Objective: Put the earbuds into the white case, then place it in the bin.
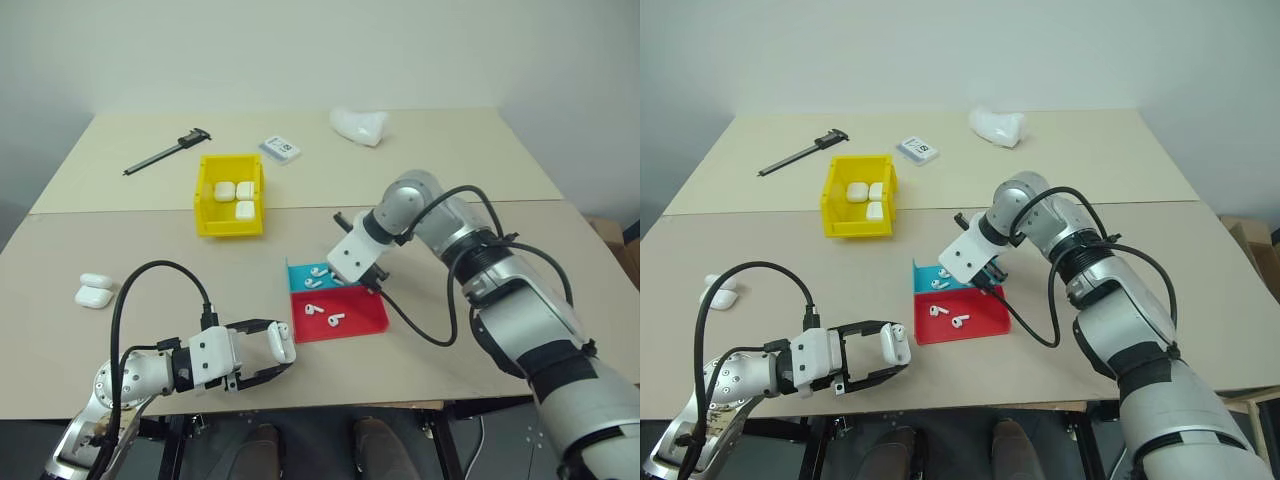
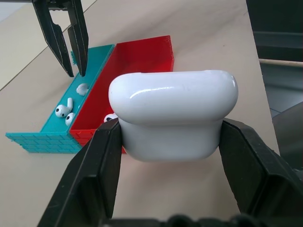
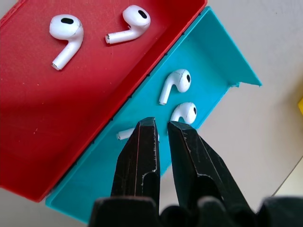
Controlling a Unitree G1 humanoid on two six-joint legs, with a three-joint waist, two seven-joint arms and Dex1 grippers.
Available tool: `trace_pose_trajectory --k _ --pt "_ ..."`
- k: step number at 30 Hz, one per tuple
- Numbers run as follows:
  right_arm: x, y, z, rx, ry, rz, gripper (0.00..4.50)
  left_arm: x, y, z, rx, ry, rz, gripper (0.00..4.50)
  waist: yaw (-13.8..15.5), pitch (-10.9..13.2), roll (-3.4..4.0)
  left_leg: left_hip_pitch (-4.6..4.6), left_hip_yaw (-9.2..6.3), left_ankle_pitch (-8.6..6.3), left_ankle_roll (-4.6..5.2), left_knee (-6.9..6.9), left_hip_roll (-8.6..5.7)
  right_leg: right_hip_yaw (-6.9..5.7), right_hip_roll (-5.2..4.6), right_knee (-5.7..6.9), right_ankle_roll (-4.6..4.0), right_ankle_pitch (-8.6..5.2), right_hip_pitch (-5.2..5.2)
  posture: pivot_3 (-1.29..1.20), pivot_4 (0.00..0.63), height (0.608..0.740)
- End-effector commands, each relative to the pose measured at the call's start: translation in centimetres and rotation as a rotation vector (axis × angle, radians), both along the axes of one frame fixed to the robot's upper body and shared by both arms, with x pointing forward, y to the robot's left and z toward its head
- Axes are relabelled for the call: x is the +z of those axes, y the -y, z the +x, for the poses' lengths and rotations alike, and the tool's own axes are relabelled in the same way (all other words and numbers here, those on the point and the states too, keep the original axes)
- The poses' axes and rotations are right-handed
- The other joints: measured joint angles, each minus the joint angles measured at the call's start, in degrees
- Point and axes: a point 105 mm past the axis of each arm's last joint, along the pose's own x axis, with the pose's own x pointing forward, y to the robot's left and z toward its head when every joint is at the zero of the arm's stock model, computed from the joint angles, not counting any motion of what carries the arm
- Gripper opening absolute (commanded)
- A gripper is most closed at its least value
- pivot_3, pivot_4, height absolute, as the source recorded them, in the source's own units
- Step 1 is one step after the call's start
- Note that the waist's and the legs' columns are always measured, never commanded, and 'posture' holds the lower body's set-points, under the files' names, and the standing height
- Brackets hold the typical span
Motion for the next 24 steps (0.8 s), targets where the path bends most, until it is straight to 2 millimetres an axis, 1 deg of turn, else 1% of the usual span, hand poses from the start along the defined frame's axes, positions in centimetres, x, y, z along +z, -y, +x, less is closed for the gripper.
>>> trace_pose_trajectory --k 1,9,17,24 --pt "-0.1 -0.4 -0.1 0.054 0.034 -0.010 0.70 0.5 0.2 -0.4 -0.014 0.036 0.003 2.77 0.05 0.00 0.00 -0.01 0.00 0.00 0.00 0.00 0.00 0.00 0.00 0.00 0.00 0.00 -0.02 0.00 0.150 0.740" --pt "-1.3 -0.2 0.4 0.084 0.085 -0.043 0.70 0.5 0.1 -0.6 -0.004 0.033 0.006 2.77 0.17 0.00 0.00 -0.01 0.01 0.00 0.00 0.00 -0.02 0.00 -0.04 -0.01 0.00 0.00 0.00 0.00 0.150 0.740" --pt "-0.9 0.8 0.4 0.123 0.111 -0.069 0.70 0.4 0.1 -0.5 -0.009 0.033 0.004 2.77 0.17 0.00 0.00 -0.01 0.00 0.00 0.00 0.00 -0.02 0.00 -0.03 -0.01 0.00 0.00 -0.01 0.00 0.150 0.740" --pt "-0.5 1.4 0.9 0.128 0.156 -0.081 0.70 0.4 0.2 -0.2 -0.019 0.036 0.007 2.77 0.08 0.00 0.00 -0.01 0.00 0.00 0.00 0.00 -0.02 0.00 -0.03 -0.01 0.00 0.00 -0.01 0.00 0.150 0.740"
